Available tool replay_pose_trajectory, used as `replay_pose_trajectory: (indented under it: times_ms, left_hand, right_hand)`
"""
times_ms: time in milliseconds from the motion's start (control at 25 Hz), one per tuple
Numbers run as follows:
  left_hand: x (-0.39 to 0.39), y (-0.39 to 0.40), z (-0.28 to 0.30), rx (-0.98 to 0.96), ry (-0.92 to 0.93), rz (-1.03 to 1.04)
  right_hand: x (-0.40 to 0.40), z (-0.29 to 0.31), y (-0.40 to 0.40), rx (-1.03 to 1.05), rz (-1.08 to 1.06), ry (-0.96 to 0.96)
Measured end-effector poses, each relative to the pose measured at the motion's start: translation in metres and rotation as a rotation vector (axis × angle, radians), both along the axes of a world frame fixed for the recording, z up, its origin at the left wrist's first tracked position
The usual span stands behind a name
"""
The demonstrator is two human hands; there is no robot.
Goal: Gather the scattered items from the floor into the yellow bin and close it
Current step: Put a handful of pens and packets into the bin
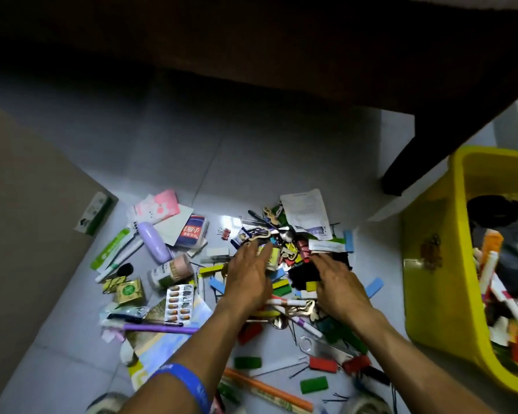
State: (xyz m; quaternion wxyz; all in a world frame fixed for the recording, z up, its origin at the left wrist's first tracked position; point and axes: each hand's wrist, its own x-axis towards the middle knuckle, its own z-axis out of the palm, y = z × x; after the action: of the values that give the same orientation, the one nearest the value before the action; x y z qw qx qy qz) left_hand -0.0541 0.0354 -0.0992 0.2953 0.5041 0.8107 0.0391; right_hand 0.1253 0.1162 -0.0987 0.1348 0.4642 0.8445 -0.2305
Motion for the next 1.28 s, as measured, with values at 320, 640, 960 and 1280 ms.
replay_pose_trajectory:
  times_ms: [320, 640, 960, 1280]
  left_hand:
    - [0.001, -0.009, -0.008, 0.107, -0.227, 0.336]
    - [0.028, -0.007, 0.068, 0.308, -0.636, 0.614]
    - [0.168, 0.069, 0.182, 0.298, -1.007, 0.464]
    - [0.181, 0.044, 0.15, 0.189, -0.767, 0.301]
  right_hand:
    - [0.002, -0.008, 0.006, 0.063, 0.061, -0.043]
    - [0.04, 0.045, -0.012, -0.216, -0.554, 0.676]
    - [0.162, 0.171, 0.021, 0.181, -0.946, 1.08]
    - [0.182, 0.172, 0.008, 0.289, -0.517, 0.608]
